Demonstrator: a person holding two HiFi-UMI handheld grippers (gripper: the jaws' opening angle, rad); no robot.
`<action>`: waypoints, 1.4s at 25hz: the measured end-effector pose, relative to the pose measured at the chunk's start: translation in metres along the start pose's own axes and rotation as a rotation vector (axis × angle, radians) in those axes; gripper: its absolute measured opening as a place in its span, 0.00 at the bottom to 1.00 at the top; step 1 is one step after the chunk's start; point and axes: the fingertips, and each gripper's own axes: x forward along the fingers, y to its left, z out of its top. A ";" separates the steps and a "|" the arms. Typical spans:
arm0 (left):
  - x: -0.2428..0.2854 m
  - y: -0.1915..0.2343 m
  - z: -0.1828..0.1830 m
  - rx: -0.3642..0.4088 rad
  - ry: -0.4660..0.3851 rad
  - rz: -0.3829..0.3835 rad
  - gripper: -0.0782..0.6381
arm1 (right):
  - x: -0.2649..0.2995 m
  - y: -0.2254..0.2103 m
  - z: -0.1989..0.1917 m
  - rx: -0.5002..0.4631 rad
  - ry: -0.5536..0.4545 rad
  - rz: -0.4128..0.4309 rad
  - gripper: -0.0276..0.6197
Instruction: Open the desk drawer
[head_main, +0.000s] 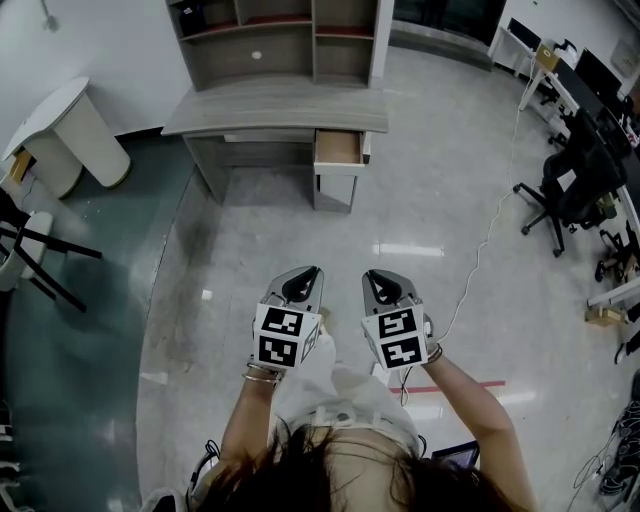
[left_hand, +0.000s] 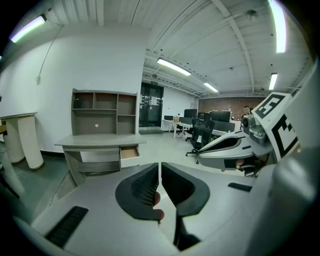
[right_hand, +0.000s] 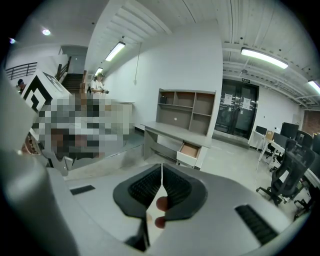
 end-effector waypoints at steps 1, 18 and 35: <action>0.001 0.001 0.001 -0.001 -0.001 0.001 0.15 | 0.000 0.000 0.000 0.002 -0.001 0.000 0.09; 0.005 -0.001 -0.003 -0.002 0.019 0.009 0.15 | 0.004 -0.004 0.002 0.002 0.005 0.010 0.09; 0.016 -0.007 0.007 0.009 0.021 0.019 0.15 | 0.004 -0.021 -0.002 0.005 0.004 -0.006 0.09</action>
